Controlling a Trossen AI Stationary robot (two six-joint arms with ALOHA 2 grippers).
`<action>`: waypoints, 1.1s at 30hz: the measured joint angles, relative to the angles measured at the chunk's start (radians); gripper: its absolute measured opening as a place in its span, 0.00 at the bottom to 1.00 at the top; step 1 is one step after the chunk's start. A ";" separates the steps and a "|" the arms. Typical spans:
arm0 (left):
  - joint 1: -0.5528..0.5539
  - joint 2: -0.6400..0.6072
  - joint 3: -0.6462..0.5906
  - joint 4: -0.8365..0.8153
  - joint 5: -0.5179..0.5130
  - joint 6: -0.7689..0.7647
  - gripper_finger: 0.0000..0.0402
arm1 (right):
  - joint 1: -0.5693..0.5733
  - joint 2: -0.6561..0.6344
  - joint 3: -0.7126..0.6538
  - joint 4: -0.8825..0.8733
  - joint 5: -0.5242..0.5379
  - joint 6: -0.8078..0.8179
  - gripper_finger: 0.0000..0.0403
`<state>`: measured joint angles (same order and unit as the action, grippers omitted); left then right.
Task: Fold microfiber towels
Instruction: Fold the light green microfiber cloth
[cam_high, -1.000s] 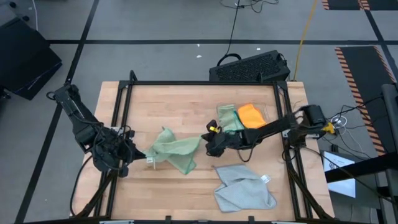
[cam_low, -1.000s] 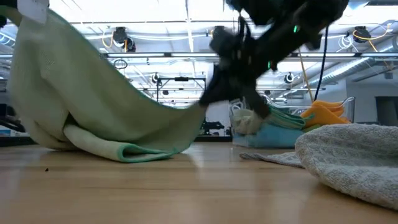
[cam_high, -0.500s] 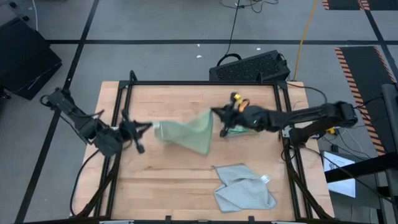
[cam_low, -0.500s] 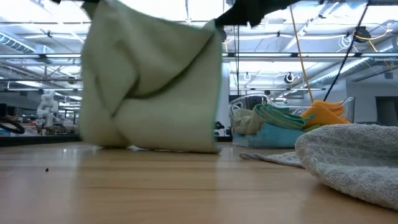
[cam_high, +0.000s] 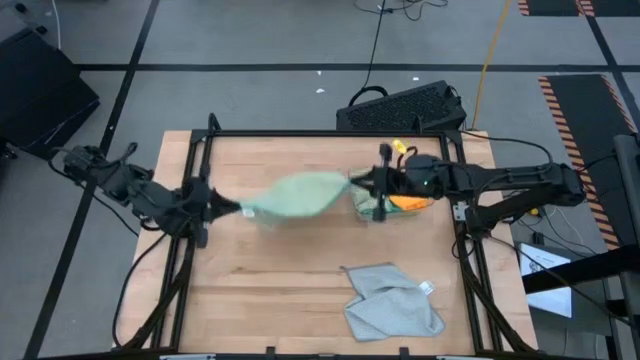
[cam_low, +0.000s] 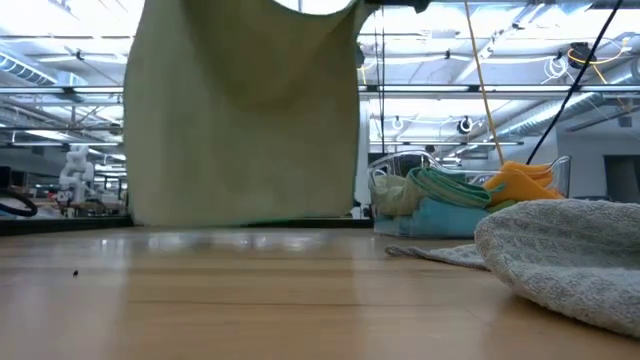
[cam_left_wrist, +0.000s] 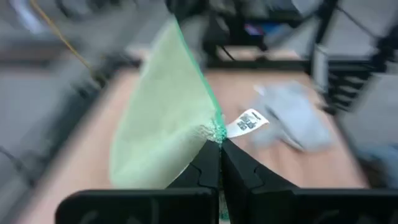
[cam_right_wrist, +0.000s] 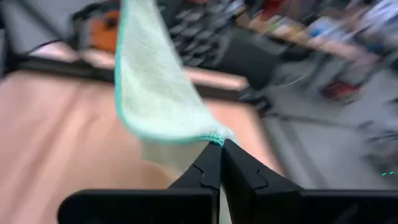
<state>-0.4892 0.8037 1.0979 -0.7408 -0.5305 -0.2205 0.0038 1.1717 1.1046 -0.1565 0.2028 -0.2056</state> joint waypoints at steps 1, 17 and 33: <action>0.000 0.001 -0.010 -0.027 0.048 -0.059 0.01 | 0.014 0.000 0.000 -0.035 -0.029 0.023 0.00; -0.260 0.306 -0.241 0.370 0.341 -0.514 0.04 | 0.367 0.127 -0.008 -0.257 -0.159 0.285 0.00; -0.194 0.201 -0.155 -0.070 -0.078 -0.513 0.01 | 0.203 0.166 -0.008 -0.166 0.024 0.168 0.00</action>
<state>-0.6829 1.0044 0.9428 -0.8112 -0.6088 -0.7336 0.2069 1.3373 1.0966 -0.3226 0.2265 -0.0376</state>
